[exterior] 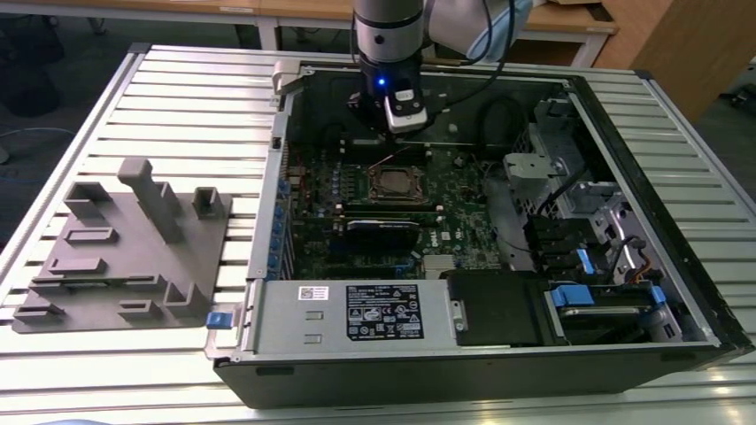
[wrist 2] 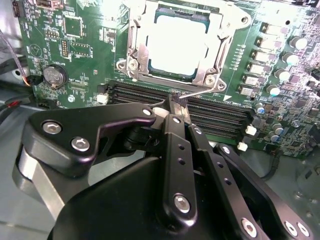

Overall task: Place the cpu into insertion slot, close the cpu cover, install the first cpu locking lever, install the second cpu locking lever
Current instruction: 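Install the first cpu locking lever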

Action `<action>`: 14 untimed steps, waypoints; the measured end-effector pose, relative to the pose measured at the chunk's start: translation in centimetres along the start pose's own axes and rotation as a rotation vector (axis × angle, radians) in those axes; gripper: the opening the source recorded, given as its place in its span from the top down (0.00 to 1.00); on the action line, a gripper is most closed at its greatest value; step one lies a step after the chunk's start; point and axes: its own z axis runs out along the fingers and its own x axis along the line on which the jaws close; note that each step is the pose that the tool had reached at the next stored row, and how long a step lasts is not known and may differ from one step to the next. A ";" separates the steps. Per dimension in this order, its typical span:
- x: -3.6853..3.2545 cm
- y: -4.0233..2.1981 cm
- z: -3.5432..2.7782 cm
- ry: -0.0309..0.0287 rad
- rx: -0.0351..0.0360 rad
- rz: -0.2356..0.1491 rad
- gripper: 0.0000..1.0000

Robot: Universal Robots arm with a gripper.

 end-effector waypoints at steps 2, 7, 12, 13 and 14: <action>0.01 0.03 0.01 0.0014 -0.0015 -0.010 0.89; 0.06 0.15 0.04 0.0017 -0.0021 -0.014 0.89; 0.07 0.17 0.08 0.0016 -0.0023 -0.014 0.89; 0.07 0.16 0.13 0.0017 -0.0023 -0.014 0.89; 0.08 0.15 0.15 0.0018 -0.0020 -0.014 0.89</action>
